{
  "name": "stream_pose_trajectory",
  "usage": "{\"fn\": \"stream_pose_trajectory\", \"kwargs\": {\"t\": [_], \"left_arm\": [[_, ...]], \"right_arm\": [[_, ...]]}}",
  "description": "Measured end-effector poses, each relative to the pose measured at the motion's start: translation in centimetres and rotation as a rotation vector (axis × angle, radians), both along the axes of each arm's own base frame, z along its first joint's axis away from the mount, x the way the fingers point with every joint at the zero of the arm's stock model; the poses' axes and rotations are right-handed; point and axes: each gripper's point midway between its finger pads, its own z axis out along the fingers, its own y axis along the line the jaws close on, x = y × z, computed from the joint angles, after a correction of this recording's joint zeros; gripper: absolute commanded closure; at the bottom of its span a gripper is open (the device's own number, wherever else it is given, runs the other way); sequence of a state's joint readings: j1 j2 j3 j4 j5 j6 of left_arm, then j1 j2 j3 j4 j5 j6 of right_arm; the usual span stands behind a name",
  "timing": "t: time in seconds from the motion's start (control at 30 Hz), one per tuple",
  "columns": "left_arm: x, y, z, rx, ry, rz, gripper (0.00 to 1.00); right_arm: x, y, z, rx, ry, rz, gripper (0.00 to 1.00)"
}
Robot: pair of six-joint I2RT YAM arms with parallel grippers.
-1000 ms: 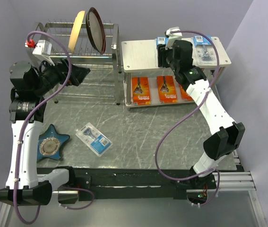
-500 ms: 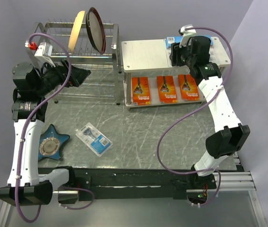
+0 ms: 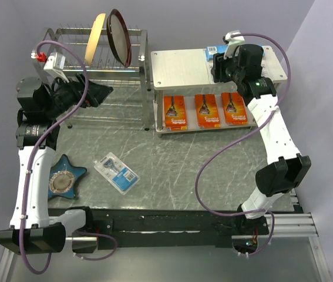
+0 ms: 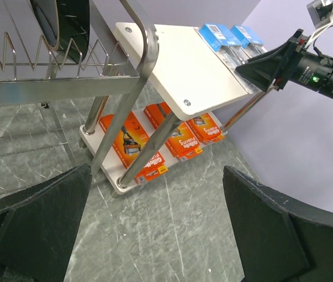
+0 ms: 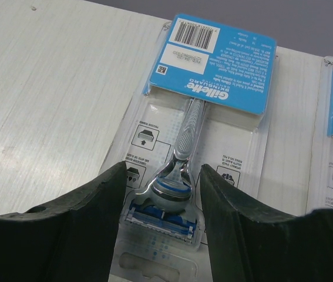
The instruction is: Place and organize the shaving razors onto the shelf
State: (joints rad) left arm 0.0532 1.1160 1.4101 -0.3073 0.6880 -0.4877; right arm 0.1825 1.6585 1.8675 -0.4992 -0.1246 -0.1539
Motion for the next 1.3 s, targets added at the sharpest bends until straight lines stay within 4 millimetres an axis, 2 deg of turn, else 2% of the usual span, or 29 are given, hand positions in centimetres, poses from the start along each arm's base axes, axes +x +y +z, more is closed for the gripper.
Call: {"fn": "stream_pose_trajectory", "kwargs": {"t": [0.17, 0.23, 0.27, 0.4, 0.57, 0.67, 0.73, 0.87, 0.97, 1.03, 1.13, 1.17, 1.23, 1.27, 1.3], "left_arm": [[0.4, -0.1, -0.2, -0.004, 0.008, -0.006, 0.0], [0.5, -0.1, -0.3, -0.005, 0.011, -0.007, 0.01], [0.5, -0.1, -0.4, -0.005, 0.012, -0.008, 0.01], [0.7, -0.1, -0.6, -0.003, 0.017, -0.006, 0.01], [0.9, 0.2, -1.3, 0.037, 0.022, 0.001, 0.01], [0.7, 0.4, -2.4, 0.098, 0.024, -0.004, 0.01], [0.3, 0.7, -3.8, 0.182, 0.024, -0.019, 0.0], [-1.6, 2.1, -8.7, 0.521, -0.006, -0.115, 0.01], [-4.2, 4.1, -14.6, 0.843, 0.006, -0.274, 0.05], [-6.0, 5.1, -18.7, 0.989, 0.042, -0.419, 0.05], [-7.5, 6.2, -23.4, 1.127, 0.061, -0.644, 0.1], [-7.7, 6.4, -24.5, 1.161, 0.058, -0.71, 0.17], [-7.7, 6.9, -26.6, 1.219, 0.047, -0.829, 0.23], [-7.6, 7.1, -27.8, 1.246, 0.041, -0.904, 0.31], [-7.6, 7.2, -28.8, 1.259, 0.035, -0.961, 0.34]], "right_arm": [[-0.8, -0.1, 0.1, 0.015, 0.039, -0.008, 0.3], [-1.0, -0.1, 0.1, 0.02, 0.045, -0.011, 0.04], [-1.0, -0.1, 0.1, 0.025, 0.047, -0.013, 0.0], [-1.9, 0.1, 1.8, 0.048, 0.043, 0.001, 0.0], [-3.6, 0.6, 5.2, 0.091, -0.013, 0.022, 0.0], [-5.3, 0.9, 7.2, 0.106, -0.055, 0.041, 0.0], [-6.7, 1.3, 8.6, 0.121, -0.095, 0.068, 0.0], [-10.1, 2.4, 9.3, 0.142, -0.144, 0.141, 0.0], [-12.0, 3.1, 9.5, 0.159, -0.172, 0.185, 0.0], [-12.4, 3.4, 9.9, 0.175, -0.186, 0.2, 0.0], [-12.3, 3.6, 10.3, 0.191, -0.202, 0.206, 0.0], [-12.2, 3.7, 10.2, 0.195, -0.202, 0.207, 0.0], [-12.2, 3.8, 10.1, 0.204, -0.199, 0.209, 0.0], [-12.2, 3.8, 9.8, 0.207, -0.195, 0.209, 0.0], [-12.3, 3.8, 9.6, 0.208, -0.19, 0.209, 0.0]]}}
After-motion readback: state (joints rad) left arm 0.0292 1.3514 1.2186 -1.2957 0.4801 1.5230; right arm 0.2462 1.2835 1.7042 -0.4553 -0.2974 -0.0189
